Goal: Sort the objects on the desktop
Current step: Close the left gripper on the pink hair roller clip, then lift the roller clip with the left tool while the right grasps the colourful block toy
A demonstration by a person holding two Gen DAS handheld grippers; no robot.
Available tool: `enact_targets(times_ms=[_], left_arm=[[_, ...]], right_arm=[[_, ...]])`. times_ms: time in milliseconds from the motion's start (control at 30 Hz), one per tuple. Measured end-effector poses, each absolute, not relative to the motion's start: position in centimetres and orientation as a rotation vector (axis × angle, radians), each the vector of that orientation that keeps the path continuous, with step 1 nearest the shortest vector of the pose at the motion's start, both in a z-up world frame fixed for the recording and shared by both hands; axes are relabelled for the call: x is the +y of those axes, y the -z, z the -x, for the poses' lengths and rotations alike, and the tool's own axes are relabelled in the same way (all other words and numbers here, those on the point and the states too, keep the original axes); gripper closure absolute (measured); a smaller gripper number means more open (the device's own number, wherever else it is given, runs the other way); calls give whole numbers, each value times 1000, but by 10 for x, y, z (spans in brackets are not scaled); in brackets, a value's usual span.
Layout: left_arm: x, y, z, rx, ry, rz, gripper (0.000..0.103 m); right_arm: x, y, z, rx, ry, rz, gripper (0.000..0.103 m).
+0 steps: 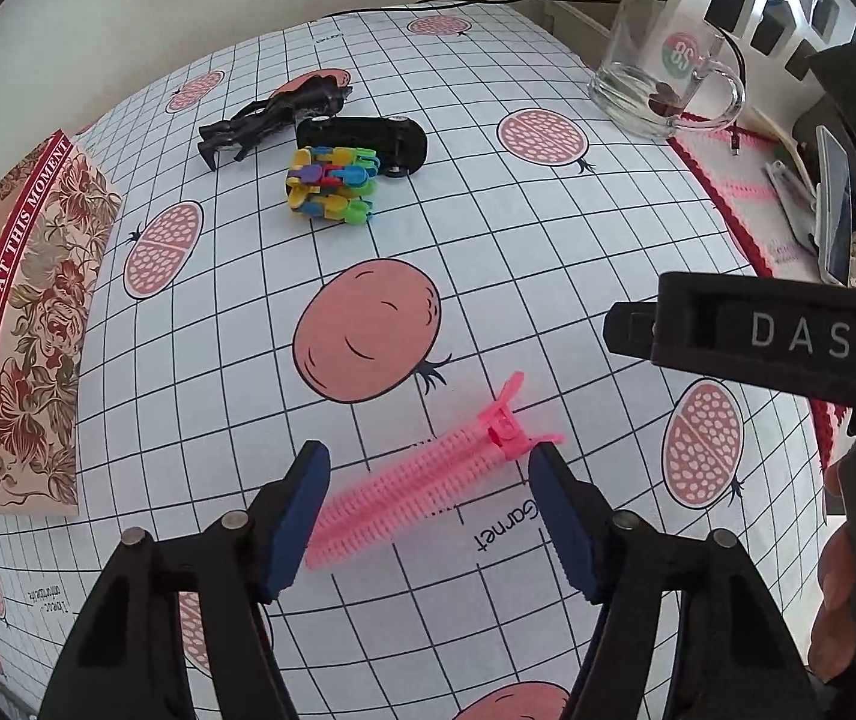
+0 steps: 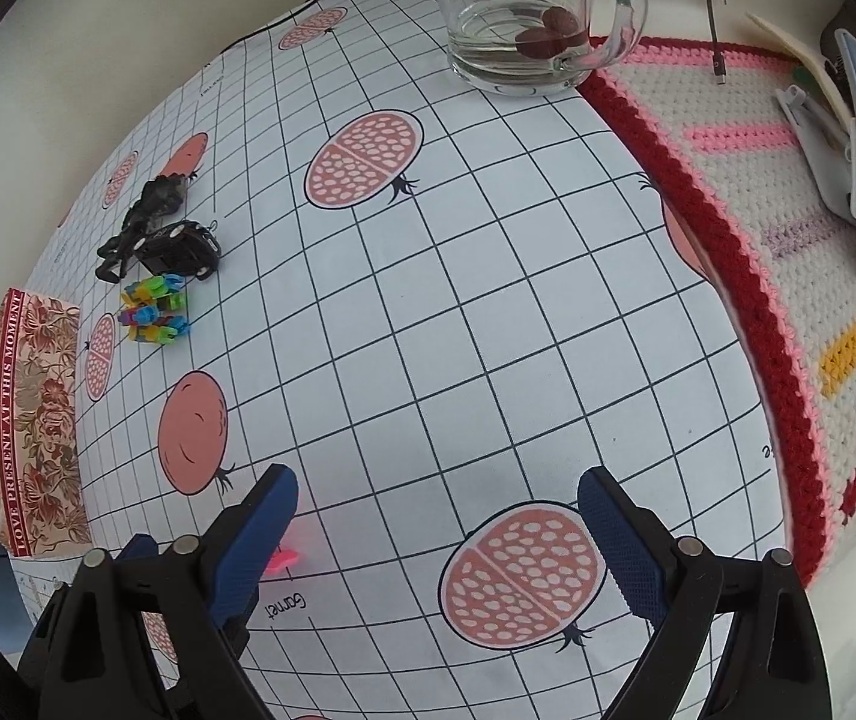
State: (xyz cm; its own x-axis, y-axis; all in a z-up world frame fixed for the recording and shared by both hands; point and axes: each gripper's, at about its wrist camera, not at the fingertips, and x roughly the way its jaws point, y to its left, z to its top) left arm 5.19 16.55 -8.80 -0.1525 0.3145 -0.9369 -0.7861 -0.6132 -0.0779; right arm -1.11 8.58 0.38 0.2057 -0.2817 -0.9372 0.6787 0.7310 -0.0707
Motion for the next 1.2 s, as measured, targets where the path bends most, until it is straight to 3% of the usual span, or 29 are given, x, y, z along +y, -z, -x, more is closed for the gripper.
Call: enact_targets(times_ms=[67,600,833,1200], left_arm=[[166,91,-51,575,-1857,1365,48],[168,101,-39,540,-1940,1384,56],[160,102,-24,501,-2039,1398,73],[106,76,70,25,-2187,1538,75]], right_arm=[[87,-3,10,1189,689,-393,7],[97,3,-1,1203,656,-381,7],[101,-13,-14,1166,677,-307,7],[113,-29,-79,1096,541,-294,7]])
